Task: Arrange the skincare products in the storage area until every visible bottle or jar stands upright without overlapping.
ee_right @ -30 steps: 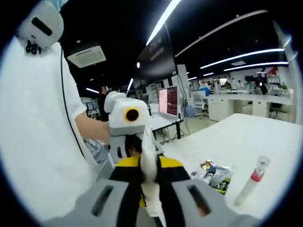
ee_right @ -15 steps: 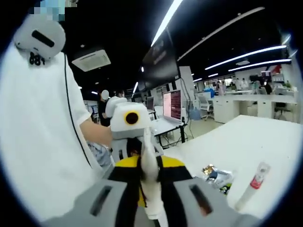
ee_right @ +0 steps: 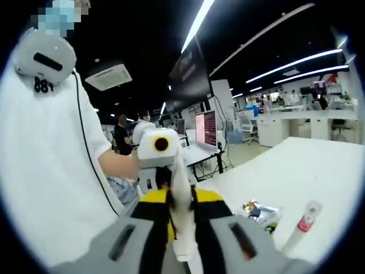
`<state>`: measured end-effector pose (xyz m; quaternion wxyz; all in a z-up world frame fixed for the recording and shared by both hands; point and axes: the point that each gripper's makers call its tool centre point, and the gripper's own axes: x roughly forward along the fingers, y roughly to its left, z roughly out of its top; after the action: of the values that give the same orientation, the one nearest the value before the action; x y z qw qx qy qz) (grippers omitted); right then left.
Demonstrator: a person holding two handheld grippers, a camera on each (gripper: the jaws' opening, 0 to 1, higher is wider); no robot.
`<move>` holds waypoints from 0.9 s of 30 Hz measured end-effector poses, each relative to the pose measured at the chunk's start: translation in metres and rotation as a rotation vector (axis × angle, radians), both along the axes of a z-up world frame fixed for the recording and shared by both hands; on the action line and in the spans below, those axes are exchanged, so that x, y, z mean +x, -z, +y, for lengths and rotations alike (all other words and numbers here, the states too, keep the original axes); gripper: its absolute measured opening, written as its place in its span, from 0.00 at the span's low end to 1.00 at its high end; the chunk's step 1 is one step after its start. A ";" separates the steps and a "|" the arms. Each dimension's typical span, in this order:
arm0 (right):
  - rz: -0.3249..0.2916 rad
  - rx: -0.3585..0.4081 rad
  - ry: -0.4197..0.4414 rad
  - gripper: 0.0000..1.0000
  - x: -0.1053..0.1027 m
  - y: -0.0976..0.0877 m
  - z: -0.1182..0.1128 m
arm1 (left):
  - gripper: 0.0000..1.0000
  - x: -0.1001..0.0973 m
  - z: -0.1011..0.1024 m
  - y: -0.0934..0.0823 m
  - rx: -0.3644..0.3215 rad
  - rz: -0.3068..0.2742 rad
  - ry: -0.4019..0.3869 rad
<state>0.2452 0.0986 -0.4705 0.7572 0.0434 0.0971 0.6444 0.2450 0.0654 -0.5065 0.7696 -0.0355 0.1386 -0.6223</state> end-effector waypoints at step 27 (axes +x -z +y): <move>-0.040 -0.087 -0.094 0.10 0.014 0.024 0.005 | 0.18 0.016 -0.008 0.030 0.153 -0.049 0.091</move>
<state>0.2597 0.1033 -0.4945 0.7290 -0.0071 0.1118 0.6753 0.2613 0.0576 -0.5368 0.7440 0.0452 0.1684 -0.6451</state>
